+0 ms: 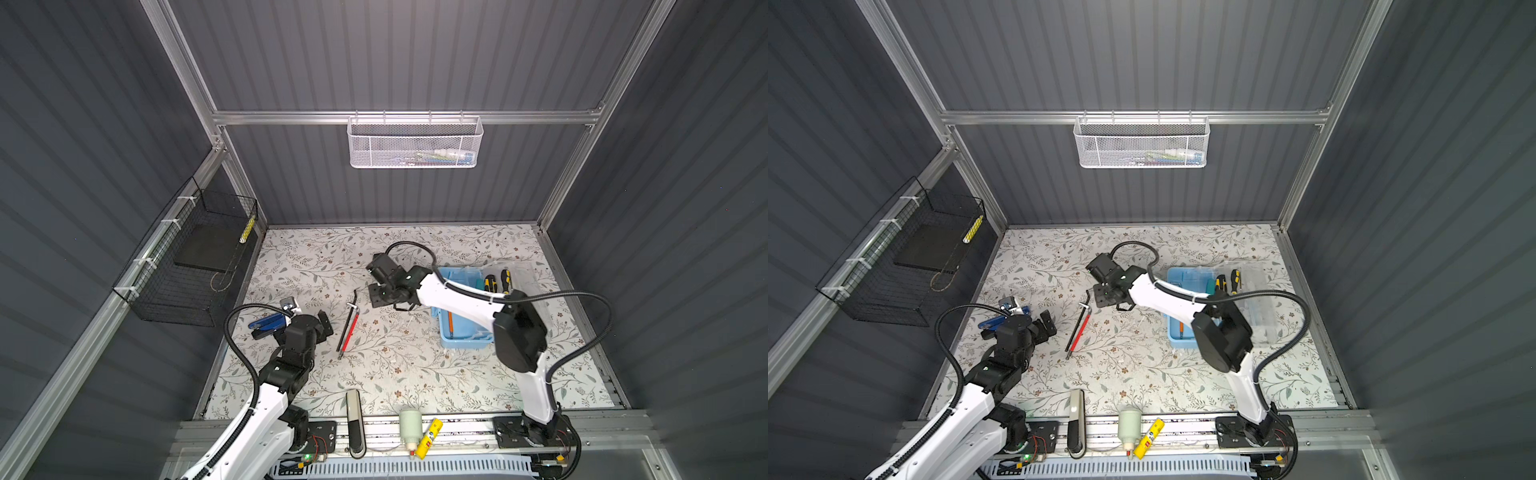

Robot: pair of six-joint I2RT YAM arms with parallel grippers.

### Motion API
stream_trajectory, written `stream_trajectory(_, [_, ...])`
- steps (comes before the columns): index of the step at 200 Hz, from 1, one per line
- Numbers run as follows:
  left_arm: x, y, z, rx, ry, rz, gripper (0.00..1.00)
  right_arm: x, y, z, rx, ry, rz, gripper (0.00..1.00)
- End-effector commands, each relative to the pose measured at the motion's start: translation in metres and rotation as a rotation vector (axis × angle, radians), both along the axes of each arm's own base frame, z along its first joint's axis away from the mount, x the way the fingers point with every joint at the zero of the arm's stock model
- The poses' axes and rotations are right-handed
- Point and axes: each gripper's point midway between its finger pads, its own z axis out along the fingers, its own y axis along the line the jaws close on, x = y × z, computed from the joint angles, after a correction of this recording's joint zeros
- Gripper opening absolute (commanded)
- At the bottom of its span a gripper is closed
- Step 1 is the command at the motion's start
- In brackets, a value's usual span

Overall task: Pack the tool kit
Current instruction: 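Move the right gripper back over the red-handled hex key and descend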

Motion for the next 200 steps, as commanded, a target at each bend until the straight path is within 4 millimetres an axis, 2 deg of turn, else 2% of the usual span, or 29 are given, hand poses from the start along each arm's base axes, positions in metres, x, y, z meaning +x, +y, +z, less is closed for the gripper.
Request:
stream_trajectory(1, [0.000,0.001,0.003,0.004,-0.017,-0.003,0.99,-0.004,0.024,-0.014,0.024,0.058,0.043,0.51])
stream_trajectory(27, [0.000,0.002,0.004,0.002,-0.021,0.001,0.99,-0.009,0.046,-0.034,-0.015,0.072,0.098,0.52])
stream_trajectory(46, [0.000,0.000,0.004,0.001,-0.021,-0.010,0.99,-0.012,0.053,-0.047,-0.024,0.089,0.101,0.52])
stream_trajectory(63, [0.001,0.000,0.003,0.003,-0.016,-0.009,0.99,-0.013,0.052,-0.058,-0.034,0.106,0.086,0.52])
stream_trajectory(112, [-0.001,0.002,0.004,0.002,-0.024,0.002,0.99,-0.018,0.056,-0.069,-0.077,0.112,0.082,0.53])
stream_trajectory(200, [-0.001,0.002,0.004,0.001,-0.027,0.000,0.99,-0.033,0.034,-0.084,-0.206,0.137,0.089,0.54])
